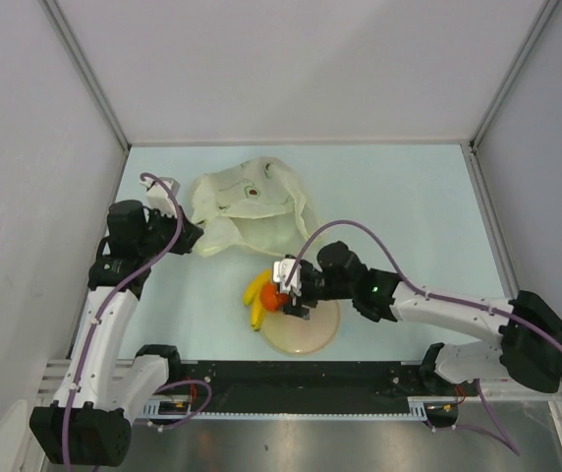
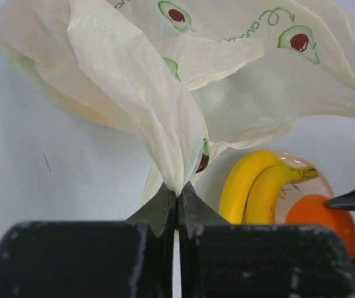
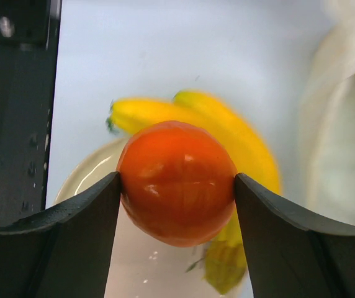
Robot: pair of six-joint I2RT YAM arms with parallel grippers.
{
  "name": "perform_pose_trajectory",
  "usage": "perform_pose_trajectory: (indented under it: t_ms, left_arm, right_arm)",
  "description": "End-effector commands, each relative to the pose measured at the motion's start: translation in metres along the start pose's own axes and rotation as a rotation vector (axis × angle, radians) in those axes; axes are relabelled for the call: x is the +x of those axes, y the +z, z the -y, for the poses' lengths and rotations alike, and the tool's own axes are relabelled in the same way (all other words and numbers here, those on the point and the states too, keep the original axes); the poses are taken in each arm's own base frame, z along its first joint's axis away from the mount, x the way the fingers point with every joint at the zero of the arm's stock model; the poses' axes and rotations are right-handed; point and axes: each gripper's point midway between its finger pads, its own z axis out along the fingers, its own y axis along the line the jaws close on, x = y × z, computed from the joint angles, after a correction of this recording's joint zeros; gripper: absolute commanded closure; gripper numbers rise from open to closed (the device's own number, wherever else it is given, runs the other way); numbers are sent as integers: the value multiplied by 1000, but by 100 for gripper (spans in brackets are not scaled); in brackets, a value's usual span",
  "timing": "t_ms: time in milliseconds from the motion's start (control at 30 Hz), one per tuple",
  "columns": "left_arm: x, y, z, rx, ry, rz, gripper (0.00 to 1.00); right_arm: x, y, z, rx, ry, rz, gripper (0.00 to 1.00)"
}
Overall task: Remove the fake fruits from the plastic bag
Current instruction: Place the fake fruit on the plate.
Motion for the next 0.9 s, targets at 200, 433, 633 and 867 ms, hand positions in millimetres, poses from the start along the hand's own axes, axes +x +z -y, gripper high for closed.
perform_pose_trajectory:
  t_ms: [200, 433, 633, 867]
  left_arm:
    - [-14, -9, 3, 0, 59, 56, 100]
    - [-2, -10, -5, -26, 59, 10, 100]
    - [-2, -7, -7, -26, 54, -21, 100]
    - [1, -1, -9, -24, 40, -42, 100]
  right_arm:
    - [-47, -42, 24, -12, 1, 75, 33]
    - [-12, -35, 8, -115, 19, -20, 39]
    - [12, -13, -12, -152, 48, -49, 49]
    - [23, 12, 1, -92, 12, -41, 41]
